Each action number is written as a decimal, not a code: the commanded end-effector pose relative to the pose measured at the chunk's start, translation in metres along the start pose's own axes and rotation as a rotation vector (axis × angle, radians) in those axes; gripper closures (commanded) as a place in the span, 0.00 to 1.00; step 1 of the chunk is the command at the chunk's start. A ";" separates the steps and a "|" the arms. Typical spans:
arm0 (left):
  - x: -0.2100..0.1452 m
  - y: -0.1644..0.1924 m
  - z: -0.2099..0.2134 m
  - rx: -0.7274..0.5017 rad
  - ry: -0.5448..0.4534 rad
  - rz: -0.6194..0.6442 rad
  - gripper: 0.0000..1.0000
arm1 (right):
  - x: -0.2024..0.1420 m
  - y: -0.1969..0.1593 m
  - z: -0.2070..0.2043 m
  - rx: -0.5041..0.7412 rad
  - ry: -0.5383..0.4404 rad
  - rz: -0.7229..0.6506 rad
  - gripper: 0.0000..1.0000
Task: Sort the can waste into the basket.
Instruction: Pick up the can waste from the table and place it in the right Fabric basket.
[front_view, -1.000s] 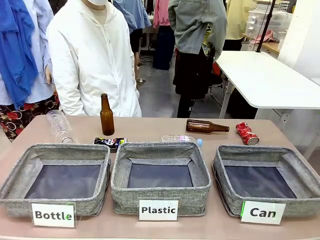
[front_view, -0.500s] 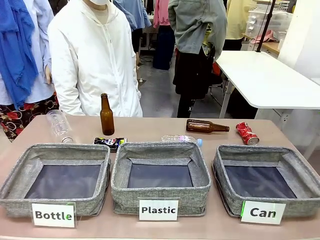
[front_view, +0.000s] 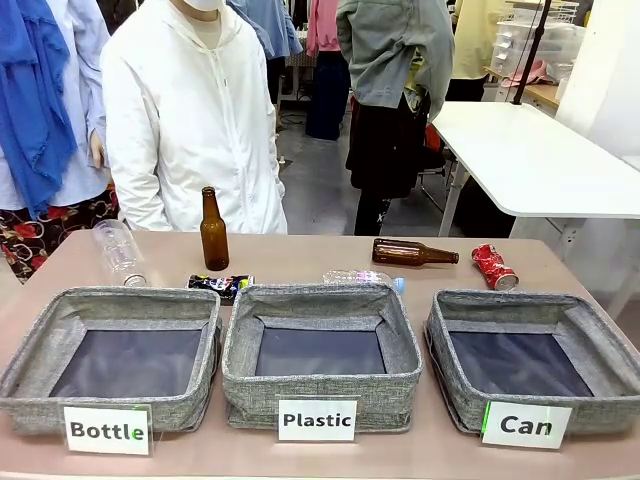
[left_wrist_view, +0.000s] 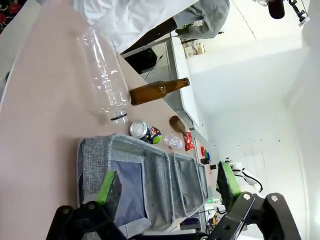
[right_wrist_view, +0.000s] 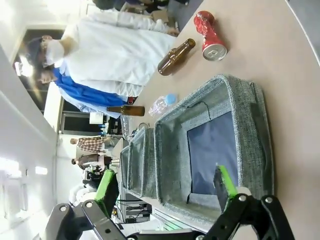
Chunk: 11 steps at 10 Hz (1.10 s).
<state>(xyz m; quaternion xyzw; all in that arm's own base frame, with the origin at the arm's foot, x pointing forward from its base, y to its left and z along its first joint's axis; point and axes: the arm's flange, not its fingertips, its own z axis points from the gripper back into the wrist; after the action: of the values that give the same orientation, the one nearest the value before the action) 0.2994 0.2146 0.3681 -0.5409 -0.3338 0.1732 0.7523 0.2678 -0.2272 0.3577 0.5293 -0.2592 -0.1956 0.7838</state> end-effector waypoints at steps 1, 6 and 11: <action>0.001 0.000 -0.004 -0.007 0.018 -0.026 0.00 | 0.004 -0.001 0.001 0.017 -0.015 0.032 0.00; 0.001 0.000 -0.004 -0.007 0.018 -0.026 0.00 | 0.015 0.071 -0.052 -0.318 0.108 0.216 0.00; 0.001 0.000 -0.004 -0.007 0.018 -0.026 0.00 | 0.028 0.132 -0.149 -0.725 0.086 0.442 0.00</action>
<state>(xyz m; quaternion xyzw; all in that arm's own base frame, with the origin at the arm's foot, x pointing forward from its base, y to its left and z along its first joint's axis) 0.3032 0.2108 0.3687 -0.5379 -0.3265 0.1674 0.7590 0.3796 -0.0944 0.4411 0.2090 -0.2531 -0.0814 0.9411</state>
